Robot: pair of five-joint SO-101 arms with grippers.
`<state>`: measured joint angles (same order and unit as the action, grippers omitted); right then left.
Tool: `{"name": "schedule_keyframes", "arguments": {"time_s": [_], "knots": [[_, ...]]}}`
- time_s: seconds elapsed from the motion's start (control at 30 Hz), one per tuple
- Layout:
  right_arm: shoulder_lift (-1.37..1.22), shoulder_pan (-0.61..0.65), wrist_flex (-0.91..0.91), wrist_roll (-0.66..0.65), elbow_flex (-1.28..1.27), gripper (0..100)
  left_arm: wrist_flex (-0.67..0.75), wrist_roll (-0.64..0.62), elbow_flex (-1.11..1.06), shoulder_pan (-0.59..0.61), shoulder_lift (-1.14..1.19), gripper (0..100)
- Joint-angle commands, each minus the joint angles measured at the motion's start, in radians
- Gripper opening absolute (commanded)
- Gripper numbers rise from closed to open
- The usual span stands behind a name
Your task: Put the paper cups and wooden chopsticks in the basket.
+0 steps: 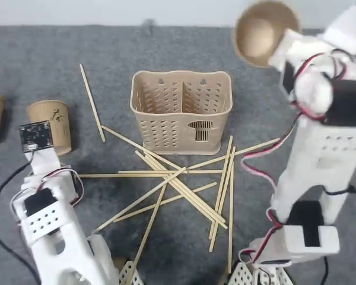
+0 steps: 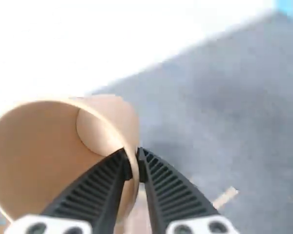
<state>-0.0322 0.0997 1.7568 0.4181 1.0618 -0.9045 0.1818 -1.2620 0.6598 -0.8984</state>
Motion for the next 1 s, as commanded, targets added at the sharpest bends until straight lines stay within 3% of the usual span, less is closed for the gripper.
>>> {"name": "schedule_keyframes", "arguments": {"time_s": [0.0,0.2,0.43,0.97], "knots": [[0.002,0.091,0.041,0.015,0.052,0.6,0.025,-0.005,0.002,-0.009,-0.002,1],[0.035,0.180,0.044,0.015,-0.126,0.6,0.026,-0.005,0.002,-0.009,-0.003,1],[0.251,0.266,0.038,0.008,-0.408,0.6,0.026,-0.005,0.001,-0.009,-0.005,1],[0.170,0.185,0.024,-0.106,-0.476,0.6,0.023,-0.005,-0.001,-0.009,-0.003,1]]}}
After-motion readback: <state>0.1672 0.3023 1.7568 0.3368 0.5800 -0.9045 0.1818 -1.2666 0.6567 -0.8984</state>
